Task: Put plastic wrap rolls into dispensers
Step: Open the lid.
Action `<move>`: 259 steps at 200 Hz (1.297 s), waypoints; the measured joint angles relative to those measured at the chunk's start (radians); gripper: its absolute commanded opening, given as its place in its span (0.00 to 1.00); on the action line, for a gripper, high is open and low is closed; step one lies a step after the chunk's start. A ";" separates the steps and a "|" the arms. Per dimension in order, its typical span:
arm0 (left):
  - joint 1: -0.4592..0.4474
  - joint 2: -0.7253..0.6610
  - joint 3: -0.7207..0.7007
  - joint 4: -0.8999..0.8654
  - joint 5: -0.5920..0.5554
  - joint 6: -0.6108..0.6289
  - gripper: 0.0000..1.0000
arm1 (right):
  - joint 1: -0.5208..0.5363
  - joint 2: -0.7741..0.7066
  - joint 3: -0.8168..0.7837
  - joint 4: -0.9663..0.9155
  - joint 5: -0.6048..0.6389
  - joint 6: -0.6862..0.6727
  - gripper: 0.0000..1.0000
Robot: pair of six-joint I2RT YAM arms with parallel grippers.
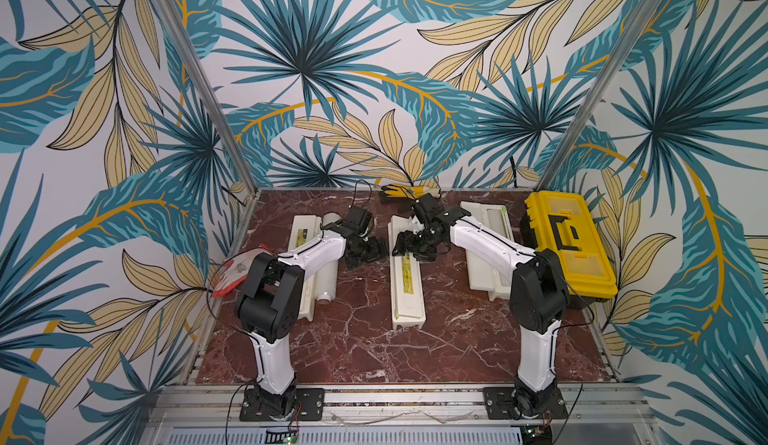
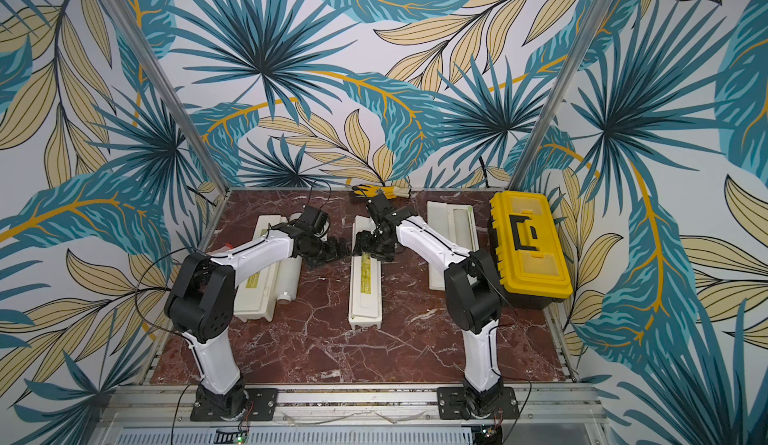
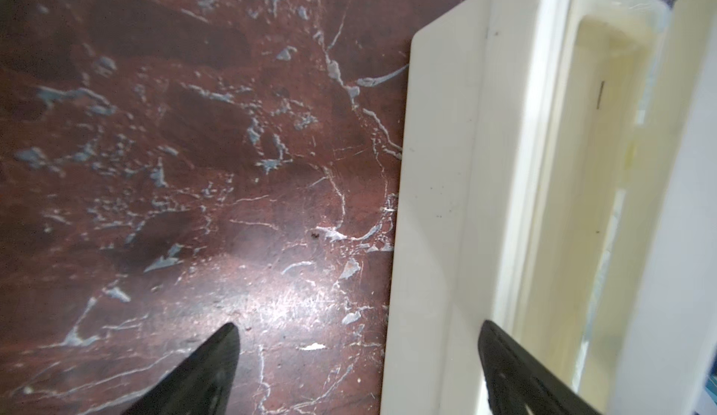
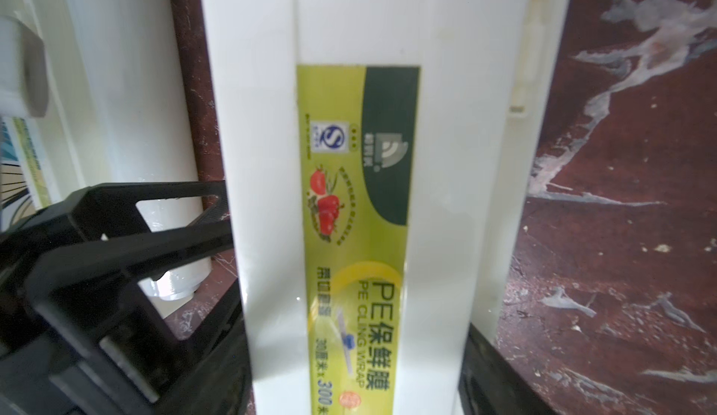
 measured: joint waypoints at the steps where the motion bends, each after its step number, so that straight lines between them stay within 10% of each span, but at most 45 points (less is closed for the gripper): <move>1: 0.000 0.000 0.000 0.000 0.000 0.000 0.97 | -0.001 0.000 0.000 0.001 -0.001 0.000 0.64; 68: -0.031 -0.003 0.020 -0.007 0.027 -0.014 0.95 | -0.036 -0.002 -0.019 0.047 -0.095 -0.001 0.65; 104: -0.037 -0.003 0.034 -0.012 0.033 -0.016 0.95 | -0.051 -0.002 -0.021 0.051 -0.125 -0.008 0.99; 259: -0.140 -0.028 0.164 -0.055 -0.044 0.010 0.95 | -0.183 -0.285 0.005 -0.160 0.109 -0.199 0.88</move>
